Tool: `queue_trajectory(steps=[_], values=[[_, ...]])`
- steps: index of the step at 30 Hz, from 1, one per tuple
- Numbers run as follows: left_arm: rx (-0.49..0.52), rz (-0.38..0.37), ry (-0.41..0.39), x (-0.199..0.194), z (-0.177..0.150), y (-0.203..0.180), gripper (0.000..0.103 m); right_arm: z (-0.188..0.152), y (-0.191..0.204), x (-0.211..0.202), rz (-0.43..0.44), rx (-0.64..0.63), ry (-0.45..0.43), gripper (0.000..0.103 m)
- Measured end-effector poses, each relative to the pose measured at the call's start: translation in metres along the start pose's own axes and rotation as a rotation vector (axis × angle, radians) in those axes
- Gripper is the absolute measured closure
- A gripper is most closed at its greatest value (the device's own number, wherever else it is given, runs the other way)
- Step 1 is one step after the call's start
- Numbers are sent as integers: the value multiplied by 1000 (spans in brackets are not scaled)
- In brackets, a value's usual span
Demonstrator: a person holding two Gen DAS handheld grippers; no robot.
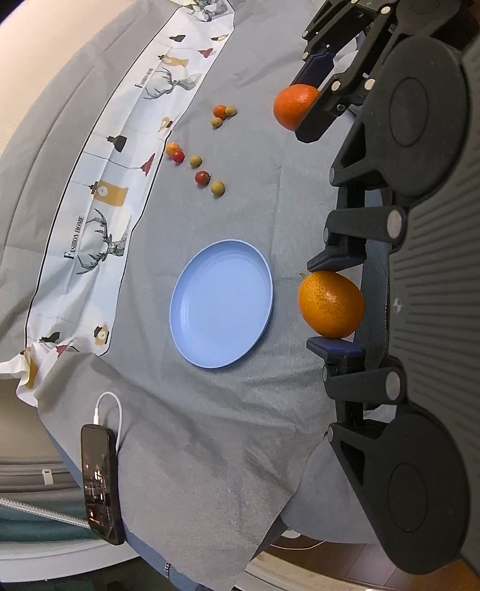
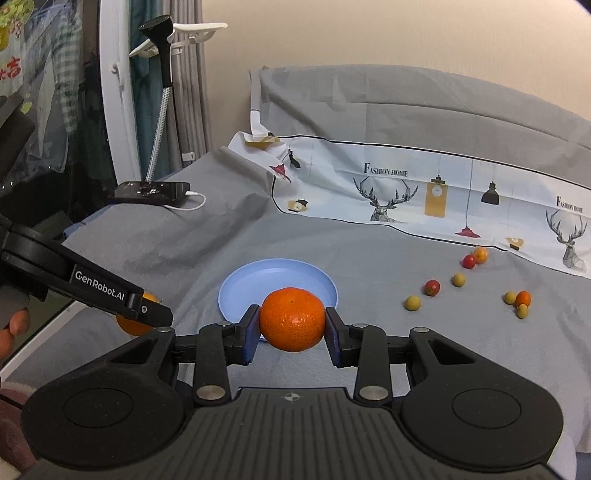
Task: Organize fruits
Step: 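Carry both held oranges over the light blue plate with both tools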
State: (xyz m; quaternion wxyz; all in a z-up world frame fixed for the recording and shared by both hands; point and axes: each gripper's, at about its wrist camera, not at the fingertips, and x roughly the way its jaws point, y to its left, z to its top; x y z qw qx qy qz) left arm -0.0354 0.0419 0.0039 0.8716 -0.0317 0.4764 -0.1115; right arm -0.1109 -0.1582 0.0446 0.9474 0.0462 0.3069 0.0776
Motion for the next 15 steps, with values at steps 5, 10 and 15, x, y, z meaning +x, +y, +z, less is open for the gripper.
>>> queue_trajectory(steps=[5,10,15], values=[[-16,1,5,5,4,8,61,1,3,6,-3,-9,19,65],[-30,-3,17,12,11,14,61,2,3,14,-2,-7,39,65],[-38,-1,28,21,18,19,61,1,1,21,1,-9,60,65]])
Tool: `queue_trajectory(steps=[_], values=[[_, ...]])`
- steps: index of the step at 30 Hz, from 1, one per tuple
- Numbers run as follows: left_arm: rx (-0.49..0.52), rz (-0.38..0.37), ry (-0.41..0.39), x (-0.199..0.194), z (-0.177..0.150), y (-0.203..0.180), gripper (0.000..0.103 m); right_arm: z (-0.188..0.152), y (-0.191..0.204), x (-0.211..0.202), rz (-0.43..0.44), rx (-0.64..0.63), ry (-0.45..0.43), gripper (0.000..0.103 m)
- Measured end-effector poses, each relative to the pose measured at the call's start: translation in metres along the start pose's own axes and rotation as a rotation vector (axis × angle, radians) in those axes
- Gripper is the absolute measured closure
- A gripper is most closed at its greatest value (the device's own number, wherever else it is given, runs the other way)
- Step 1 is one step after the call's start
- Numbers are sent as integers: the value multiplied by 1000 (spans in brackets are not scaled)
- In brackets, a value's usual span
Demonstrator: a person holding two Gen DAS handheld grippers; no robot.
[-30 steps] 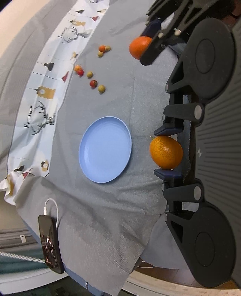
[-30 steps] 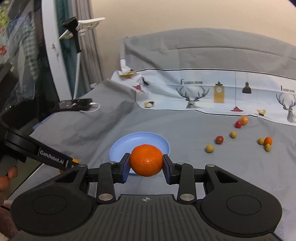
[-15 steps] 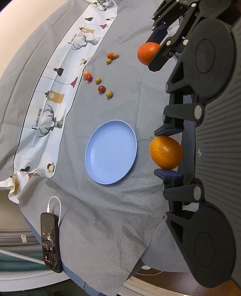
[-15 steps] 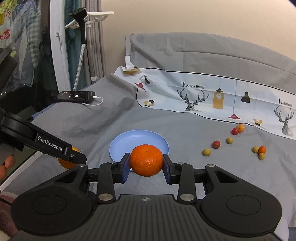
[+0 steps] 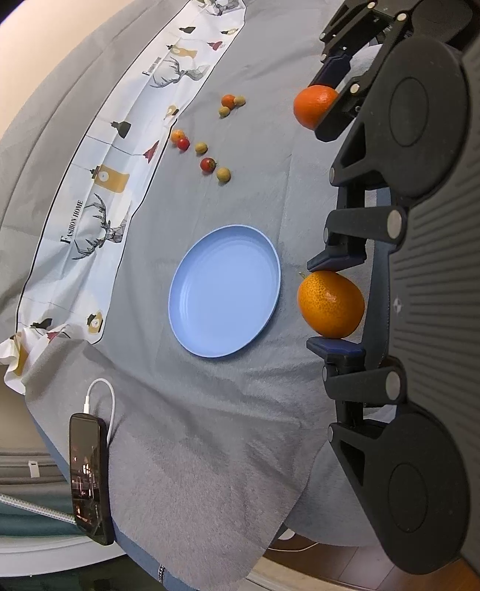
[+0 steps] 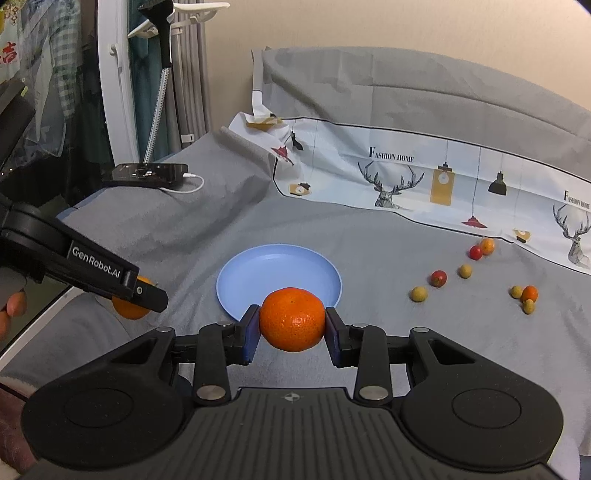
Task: Organize fruits
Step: 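Carry both held oranges over the light blue plate with both tools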
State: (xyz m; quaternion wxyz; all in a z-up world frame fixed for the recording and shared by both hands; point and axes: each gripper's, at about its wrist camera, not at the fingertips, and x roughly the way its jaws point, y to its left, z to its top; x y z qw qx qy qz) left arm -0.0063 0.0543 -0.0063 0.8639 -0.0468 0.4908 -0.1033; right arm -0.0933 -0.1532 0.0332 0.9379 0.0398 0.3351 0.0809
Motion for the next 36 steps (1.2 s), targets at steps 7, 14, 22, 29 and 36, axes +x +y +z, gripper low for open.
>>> queue_trajectory(steps=[7,14,22,29,36], values=[[-5,5,16,13,11,0,61,1,-5,13,2,13,29,65],[7,24,34,30,28,-3,61,6,-11,34,1,36,54,65],[26,52,50,63,61,-8,61,17,-16,78,26,67,99,65],[48,78,91,113,91,-14,61,21,-15,134,26,52,154,65],[73,141,142,169,112,-11,61,23,-20,185,25,29,205,65]])
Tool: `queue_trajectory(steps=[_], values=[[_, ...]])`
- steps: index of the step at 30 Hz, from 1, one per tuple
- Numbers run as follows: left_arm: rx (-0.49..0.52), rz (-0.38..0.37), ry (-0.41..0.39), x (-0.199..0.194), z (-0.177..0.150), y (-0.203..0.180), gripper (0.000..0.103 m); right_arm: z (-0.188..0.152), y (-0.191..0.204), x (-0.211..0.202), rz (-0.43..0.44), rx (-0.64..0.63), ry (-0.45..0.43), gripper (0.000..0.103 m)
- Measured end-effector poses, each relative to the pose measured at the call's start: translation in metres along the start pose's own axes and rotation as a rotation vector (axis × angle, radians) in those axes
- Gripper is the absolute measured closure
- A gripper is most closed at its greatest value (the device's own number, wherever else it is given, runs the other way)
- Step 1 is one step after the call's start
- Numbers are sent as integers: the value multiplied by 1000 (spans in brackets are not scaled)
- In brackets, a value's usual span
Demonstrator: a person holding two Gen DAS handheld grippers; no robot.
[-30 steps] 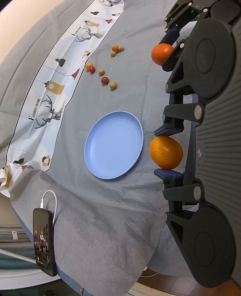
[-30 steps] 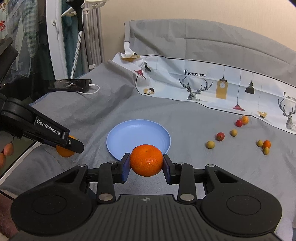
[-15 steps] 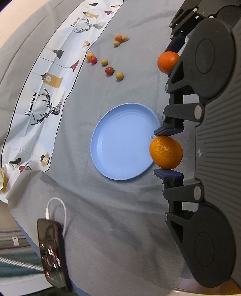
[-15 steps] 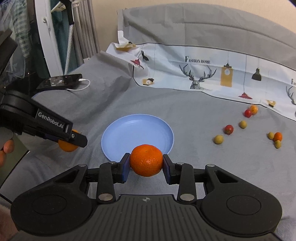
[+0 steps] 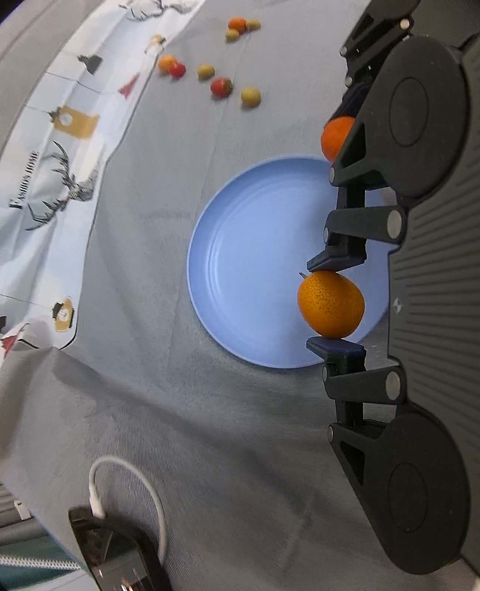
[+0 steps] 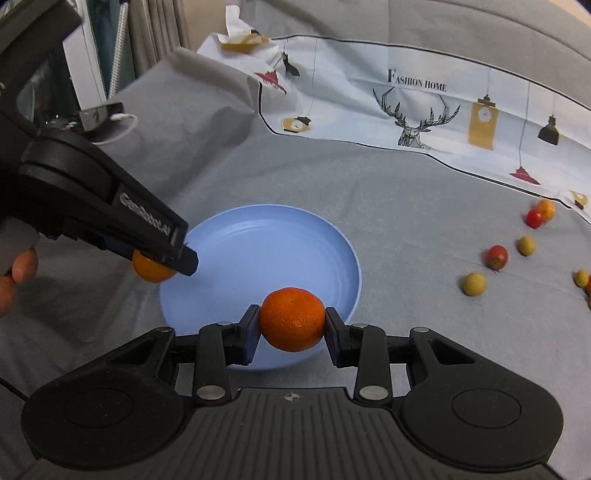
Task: Organize fruits
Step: 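Carry both held oranges over the light blue plate with both tools, then open both tools to drop the oranges onto the plate, then move both open tools back toward the remaining scattered fruits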
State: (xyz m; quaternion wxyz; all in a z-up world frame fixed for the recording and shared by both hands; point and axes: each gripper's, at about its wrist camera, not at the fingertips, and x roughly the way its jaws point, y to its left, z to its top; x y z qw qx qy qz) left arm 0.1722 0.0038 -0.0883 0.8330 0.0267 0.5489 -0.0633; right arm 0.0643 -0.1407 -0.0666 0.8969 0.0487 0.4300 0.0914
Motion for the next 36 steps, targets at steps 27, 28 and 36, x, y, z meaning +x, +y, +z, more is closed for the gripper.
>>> queue_trajectory(steps=[27,28,36], values=[[23,-81,-147,-248,12,-22,0,-5,-65,-152,-146,234,-135,14],[31,-83,-173,-268,10,-25,0,-6,-68,-162,-151,251,-152,14],[57,-128,-387,-402,-29,-44,0,-21,-76,-220,-190,290,-249,13]])
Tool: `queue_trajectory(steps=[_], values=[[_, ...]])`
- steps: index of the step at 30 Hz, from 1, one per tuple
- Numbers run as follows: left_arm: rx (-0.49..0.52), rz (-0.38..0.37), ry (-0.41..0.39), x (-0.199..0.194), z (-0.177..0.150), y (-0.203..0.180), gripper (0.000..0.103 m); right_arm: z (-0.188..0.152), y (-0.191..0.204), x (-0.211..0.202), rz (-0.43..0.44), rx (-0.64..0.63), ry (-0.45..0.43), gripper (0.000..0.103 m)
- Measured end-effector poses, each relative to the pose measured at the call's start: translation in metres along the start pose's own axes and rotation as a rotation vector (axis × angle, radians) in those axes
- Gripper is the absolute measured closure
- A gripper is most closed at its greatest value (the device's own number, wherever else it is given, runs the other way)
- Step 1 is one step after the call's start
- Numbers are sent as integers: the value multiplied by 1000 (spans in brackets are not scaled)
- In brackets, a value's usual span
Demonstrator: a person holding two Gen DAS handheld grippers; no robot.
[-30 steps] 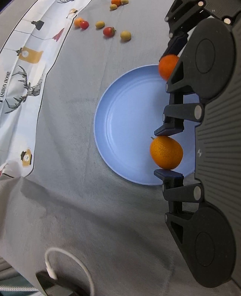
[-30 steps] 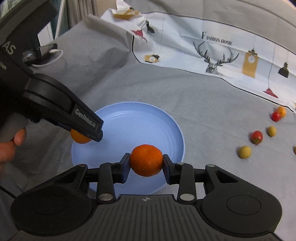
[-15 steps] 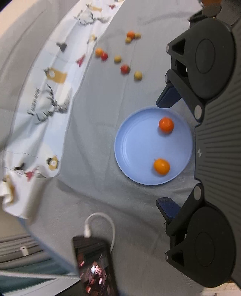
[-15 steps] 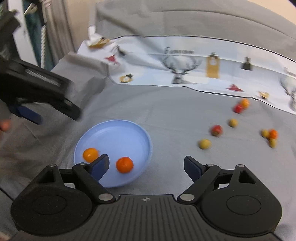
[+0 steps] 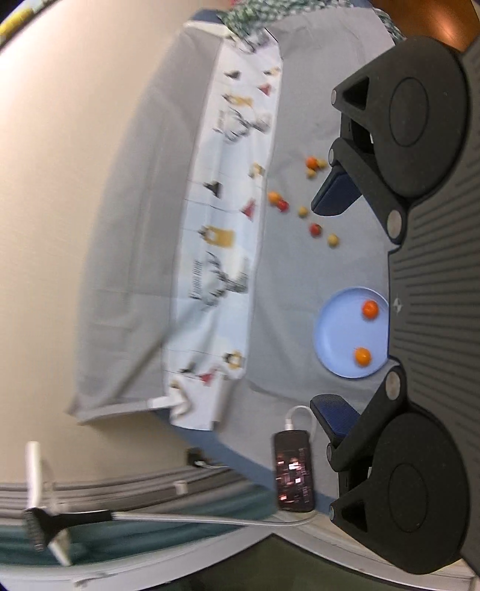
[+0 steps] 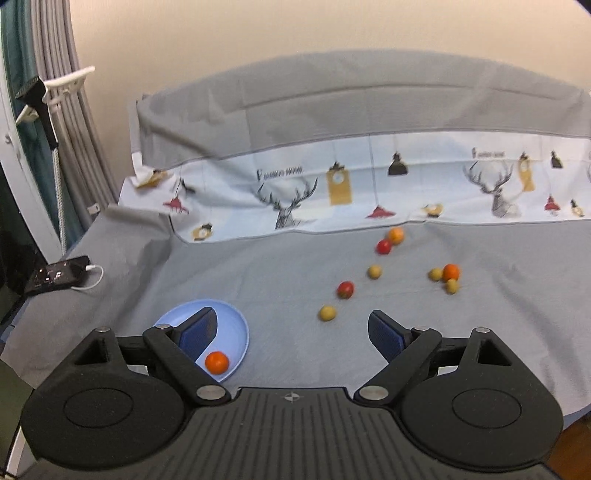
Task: Organize fruits
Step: 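Move both open tools back toward the remaining scattered fruits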
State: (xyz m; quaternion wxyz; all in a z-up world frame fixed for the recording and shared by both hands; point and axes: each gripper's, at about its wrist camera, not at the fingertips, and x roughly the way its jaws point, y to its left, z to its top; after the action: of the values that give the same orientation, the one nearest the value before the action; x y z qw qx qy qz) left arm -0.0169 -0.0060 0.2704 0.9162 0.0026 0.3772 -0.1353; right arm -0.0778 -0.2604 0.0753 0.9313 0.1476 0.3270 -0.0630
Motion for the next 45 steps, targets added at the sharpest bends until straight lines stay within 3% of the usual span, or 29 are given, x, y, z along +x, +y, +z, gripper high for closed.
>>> queue_trajectory(steps=[7,14,27,31,36,42,45], values=[[22,-54,-105,-61,-9,-21,0,-4,-11,-28,-23,8,-43,12],[39,-45,-150,-85,-16,-35,0,-9,-19,-43,-36,17,-68,12],[53,-44,-167,-80,-19,-47,0,-12,-33,-49,-71,37,-96,11],[70,-37,-131,-51,-16,-51,0,-12,-42,-46,-93,55,-99,10],[75,-68,-45,17,-13,-61,0,-13,-67,-37,-126,95,-104,7],[121,-102,96,140,-14,-92,0,-13,-112,-11,-170,159,-95,6],[137,-75,168,210,-20,-109,0,-10,-137,14,-194,172,-82,5]])
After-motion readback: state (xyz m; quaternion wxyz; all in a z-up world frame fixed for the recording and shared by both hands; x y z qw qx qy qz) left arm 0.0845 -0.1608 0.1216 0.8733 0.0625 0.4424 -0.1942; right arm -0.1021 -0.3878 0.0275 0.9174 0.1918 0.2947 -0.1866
